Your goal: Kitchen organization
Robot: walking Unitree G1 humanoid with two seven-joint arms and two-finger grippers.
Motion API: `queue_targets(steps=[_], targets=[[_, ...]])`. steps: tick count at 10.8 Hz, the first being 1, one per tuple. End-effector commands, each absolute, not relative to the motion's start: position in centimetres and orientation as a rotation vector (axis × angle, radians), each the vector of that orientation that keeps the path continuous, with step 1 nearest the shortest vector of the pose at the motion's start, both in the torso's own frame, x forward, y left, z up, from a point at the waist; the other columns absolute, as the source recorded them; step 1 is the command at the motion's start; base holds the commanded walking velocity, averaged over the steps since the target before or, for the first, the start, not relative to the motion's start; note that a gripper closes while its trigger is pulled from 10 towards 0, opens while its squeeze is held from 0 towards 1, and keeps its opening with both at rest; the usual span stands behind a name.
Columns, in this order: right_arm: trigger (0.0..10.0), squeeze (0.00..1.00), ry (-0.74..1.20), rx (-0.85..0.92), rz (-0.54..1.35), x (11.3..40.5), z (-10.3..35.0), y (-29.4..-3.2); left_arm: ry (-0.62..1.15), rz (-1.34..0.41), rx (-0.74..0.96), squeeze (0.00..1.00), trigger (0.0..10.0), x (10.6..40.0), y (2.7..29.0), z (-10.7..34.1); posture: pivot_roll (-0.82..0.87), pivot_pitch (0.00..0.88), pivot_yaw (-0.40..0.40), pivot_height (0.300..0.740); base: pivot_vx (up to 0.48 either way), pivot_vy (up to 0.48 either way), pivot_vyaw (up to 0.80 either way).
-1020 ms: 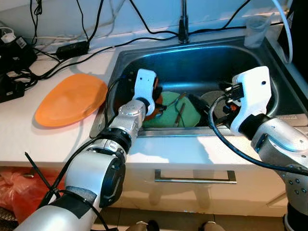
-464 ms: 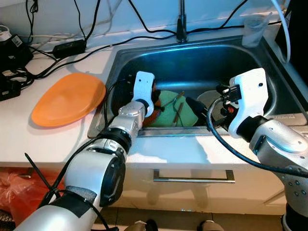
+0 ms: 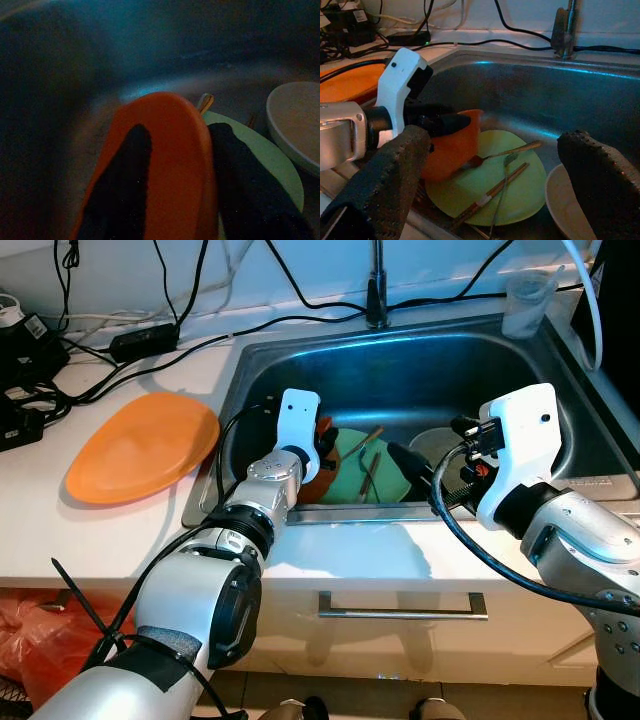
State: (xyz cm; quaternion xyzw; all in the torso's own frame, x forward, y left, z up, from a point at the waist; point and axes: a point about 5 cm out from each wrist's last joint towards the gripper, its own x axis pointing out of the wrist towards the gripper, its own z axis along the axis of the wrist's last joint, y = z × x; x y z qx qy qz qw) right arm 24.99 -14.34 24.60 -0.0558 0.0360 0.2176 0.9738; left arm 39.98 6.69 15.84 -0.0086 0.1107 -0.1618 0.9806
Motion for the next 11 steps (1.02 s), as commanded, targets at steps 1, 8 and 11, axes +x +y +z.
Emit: queue_targets(steps=[1,8,11], targets=[[10.0,0.00,0.068,-0.103,0.457,24.7,24.7,-14.1,0.239,-0.294,-0.002,1.00,10.0,40.1,7.6,15.6,-0.30,0.104,0.207,0.740,0.000,0.000,0.00],[10.0,0.00,0.064,-0.102,0.462,25.2,24.7,-14.1,0.171,-0.313,0.145,1.00,10.0,40.6,6.9,17.4,-0.26,0.085,0.197,0.740,0.000,0.000,0.00],[10.0,0.00,0.056,-0.095,0.489,25.9,24.7,-13.7,0.069,-0.314,0.138,1.00,10.0,41.2,7.0,19.9,-0.21,0.071,0.182,0.740,0.000,0.000,0.00]])
